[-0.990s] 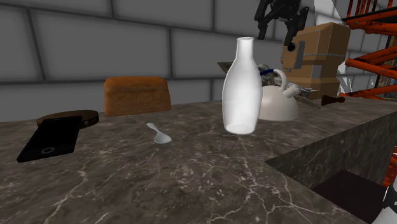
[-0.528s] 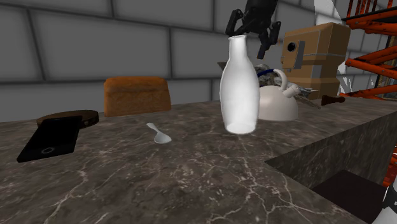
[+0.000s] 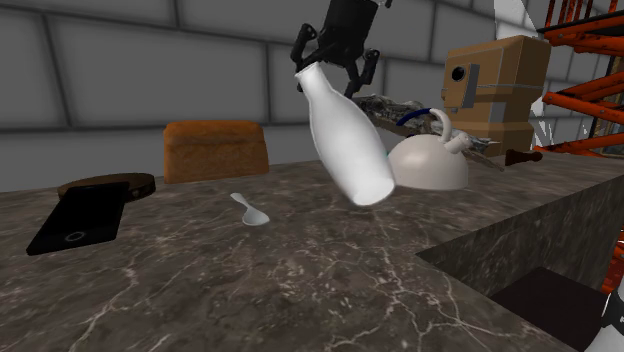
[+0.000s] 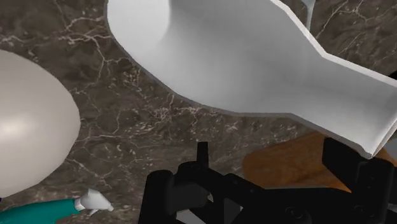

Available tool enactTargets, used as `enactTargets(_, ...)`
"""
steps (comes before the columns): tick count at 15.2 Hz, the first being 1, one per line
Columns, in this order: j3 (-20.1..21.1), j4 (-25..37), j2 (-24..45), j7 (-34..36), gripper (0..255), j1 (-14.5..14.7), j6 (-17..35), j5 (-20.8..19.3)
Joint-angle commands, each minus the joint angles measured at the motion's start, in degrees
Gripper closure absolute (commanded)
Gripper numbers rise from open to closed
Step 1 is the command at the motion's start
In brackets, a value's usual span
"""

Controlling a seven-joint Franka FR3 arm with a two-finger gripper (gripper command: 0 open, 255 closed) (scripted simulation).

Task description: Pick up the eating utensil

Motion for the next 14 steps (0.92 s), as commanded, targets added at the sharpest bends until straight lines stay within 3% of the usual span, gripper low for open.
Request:
enactTargets(1, 2.66, 0.22, 4.12, 2.69, 0, 0.13, -6.74, -0.66)
enactTargets(8, 12.70, 5.59, 17.62, 14.15, 0, -2.04, 2.42, -7.25)
enactTargets(11, 17.16, 9.05, 24.65, 21.02, 0, -3.67, 5.30, -13.60)
enactTargets(14, 20.46, 13.37, 32.77, 29.51, 0, -4.26, 6.90, -22.81)
